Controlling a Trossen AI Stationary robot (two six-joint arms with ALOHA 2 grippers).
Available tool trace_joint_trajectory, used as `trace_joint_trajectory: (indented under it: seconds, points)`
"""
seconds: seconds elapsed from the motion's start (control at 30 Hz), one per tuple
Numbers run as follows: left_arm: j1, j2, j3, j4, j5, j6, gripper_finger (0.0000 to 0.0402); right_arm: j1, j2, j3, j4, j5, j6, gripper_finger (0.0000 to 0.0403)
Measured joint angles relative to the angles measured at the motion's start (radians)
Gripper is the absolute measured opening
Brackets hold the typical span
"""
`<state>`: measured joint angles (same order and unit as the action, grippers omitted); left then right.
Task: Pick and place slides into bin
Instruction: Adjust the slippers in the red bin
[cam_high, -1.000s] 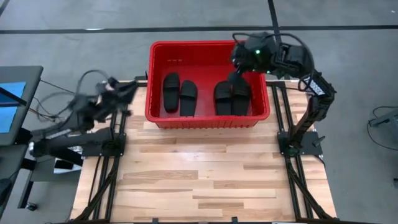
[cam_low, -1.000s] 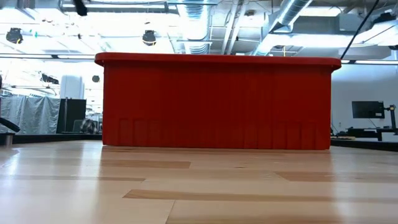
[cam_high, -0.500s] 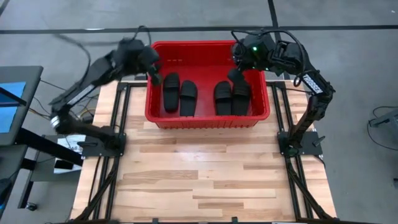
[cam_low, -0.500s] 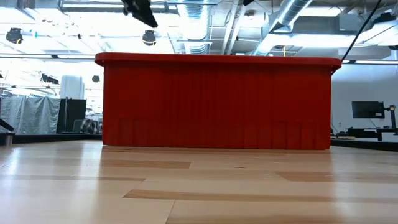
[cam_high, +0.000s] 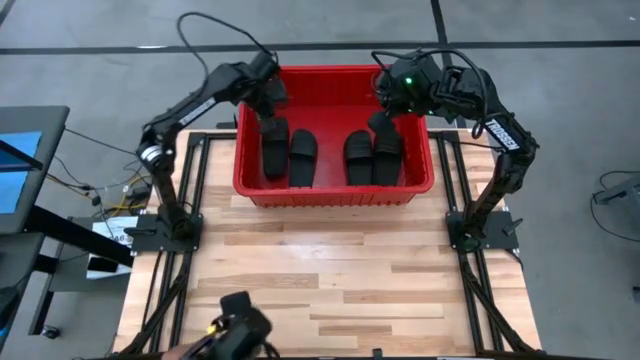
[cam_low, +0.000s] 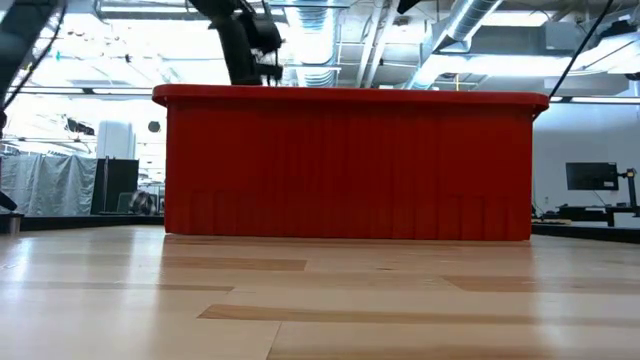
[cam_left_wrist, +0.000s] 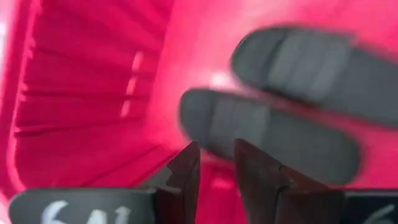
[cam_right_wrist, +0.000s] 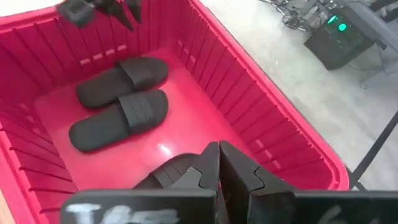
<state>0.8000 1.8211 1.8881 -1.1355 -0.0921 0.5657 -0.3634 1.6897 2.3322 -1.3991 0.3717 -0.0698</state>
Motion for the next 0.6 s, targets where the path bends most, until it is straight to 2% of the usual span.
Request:
trace_joint_trajectory:
  seconds: [0.1, 0.2, 0.33, 0.6]
  points:
    - [0.004, 0.059, 0.0, 0.0, -0.094, 0.041, 0.0089, 0.0, 0.0, 0.0, -0.02, 0.0, 0.017, 0.0]
    - [0.005, 0.104, 0.0, 0.0, -0.113, 0.088, 0.0089, 0.0, 0.0, 0.0, -0.041, 0.008, 0.018, 0.0]
    - [0.008, 0.144, 0.0, 0.006, -0.077, 0.145, 0.0089, 0.0, 0.0, 0.0, -0.042, 0.026, 0.03, 0.0]
    - [0.038, 0.202, 0.0, 0.036, 0.069, 0.224, 0.0089, 0.003, 0.0, 0.0, -0.042, 0.027, 0.047, 0.0]
